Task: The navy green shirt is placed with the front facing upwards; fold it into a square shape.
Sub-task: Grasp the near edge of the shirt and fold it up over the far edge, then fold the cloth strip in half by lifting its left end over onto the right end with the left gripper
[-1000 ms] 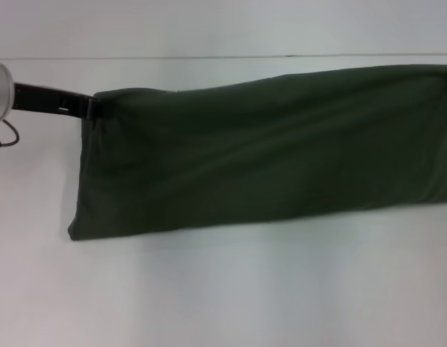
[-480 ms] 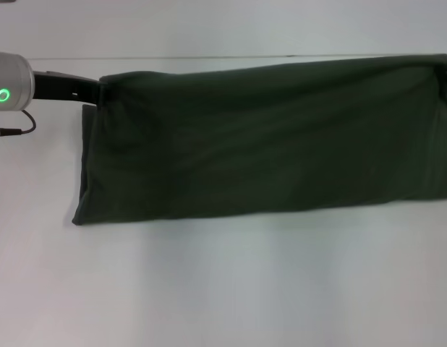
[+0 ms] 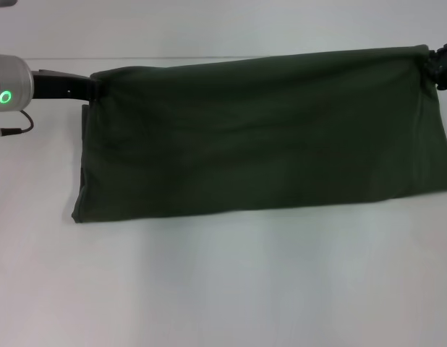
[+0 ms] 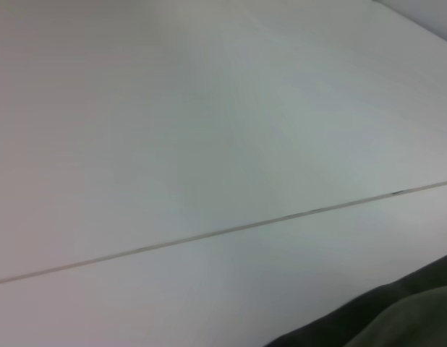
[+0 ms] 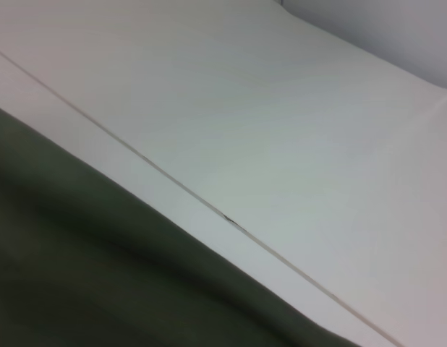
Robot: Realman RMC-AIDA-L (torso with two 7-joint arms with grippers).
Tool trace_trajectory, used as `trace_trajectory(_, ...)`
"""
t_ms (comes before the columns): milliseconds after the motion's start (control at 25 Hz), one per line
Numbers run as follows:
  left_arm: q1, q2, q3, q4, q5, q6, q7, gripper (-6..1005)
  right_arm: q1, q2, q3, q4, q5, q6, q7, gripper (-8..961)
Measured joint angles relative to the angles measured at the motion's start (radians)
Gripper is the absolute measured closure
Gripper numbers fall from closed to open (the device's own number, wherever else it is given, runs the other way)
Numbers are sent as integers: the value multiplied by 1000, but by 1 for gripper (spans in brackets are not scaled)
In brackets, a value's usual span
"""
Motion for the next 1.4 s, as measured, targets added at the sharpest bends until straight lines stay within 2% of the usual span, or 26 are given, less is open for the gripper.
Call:
trace_trajectory(320,0,0,53,-23,0,-71,0,944,22,-1,-9,80,-2,88,-42,893)
trace_trajectory(520,-7,0,63,-46,1,-101,1,908,23,0,-16,103,-2,112,-44,893)
trace_trajectory(720,-6,2,75,-64,3,-127,-10,872,43,-14,-22,156,-17,113,-42,893)
trace_trajectory(920,-4,7,71,-73,6,-133,-28,809,54,-12,-28,163,-73,127,-20,815)
trace_trajectory(1120,1,4,77,-69,8,-140,-24,707,52,-11,-24,157,-78,144,-19,587)
trace_trajectory(1240,6,2,77,-62,3,-142,-23,646,45,-12,-20,153,-76,145,-19,335)
trace_trajectory(1400,18,2,76,-54,-32,-125,-3,525,18,-6,-7,111,-66,122,-19,251)
